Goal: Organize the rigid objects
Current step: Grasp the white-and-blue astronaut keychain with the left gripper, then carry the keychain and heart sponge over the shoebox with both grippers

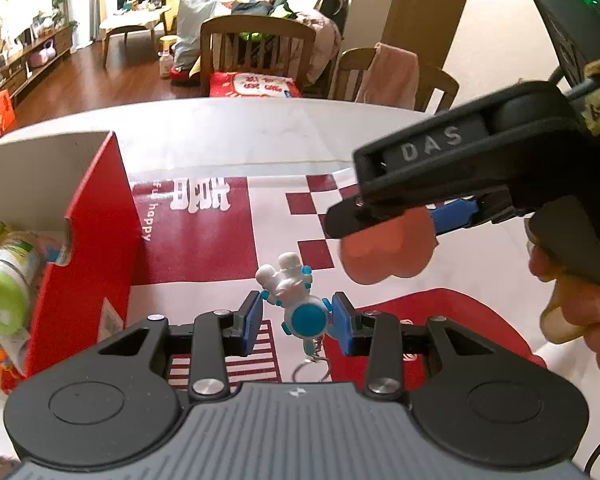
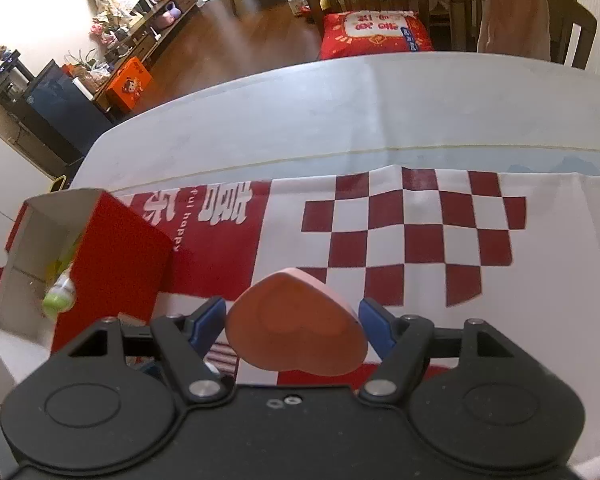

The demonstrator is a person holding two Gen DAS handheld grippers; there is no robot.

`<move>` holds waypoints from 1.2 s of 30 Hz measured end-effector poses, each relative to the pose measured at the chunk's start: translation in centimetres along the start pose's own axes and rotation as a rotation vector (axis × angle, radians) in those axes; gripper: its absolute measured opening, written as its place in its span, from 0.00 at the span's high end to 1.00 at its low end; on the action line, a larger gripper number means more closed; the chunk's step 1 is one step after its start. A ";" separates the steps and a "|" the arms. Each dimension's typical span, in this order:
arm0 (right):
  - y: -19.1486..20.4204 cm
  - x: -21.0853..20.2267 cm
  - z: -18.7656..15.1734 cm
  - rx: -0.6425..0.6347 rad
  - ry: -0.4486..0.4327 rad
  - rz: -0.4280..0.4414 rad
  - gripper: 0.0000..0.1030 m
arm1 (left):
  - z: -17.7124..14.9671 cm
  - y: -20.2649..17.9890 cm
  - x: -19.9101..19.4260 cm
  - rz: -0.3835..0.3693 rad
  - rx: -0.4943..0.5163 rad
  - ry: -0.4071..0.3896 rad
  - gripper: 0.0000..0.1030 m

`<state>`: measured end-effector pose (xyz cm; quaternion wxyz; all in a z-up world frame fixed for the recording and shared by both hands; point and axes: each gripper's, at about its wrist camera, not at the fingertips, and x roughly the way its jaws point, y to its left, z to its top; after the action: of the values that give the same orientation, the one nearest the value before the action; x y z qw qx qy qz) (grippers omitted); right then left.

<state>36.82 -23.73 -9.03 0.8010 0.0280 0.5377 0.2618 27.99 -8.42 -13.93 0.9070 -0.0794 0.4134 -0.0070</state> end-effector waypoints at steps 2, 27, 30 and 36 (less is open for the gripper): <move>0.1 -0.9 -0.3 -0.012 -0.003 0.001 0.29 | -0.3 0.2 -1.0 -0.008 -0.001 -0.002 0.64; 8.2 -6.1 -3.2 -0.112 -0.048 0.024 0.29 | 1.4 8.2 -12.6 -0.047 -0.065 -0.023 0.64; 9.7 -5.8 -3.0 -0.123 -0.051 0.026 0.29 | 1.9 10.2 -13.3 -0.025 -0.067 -0.033 0.64; 13.0 -4.8 -2.8 -0.140 -0.054 0.023 0.29 | 2.4 14.5 -14.5 0.010 -0.068 -0.038 0.64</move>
<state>27.93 -15.38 -1.89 0.8122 -0.0146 0.4958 0.3072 19.46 7.39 -3.65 0.9115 -0.1080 0.3966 0.0131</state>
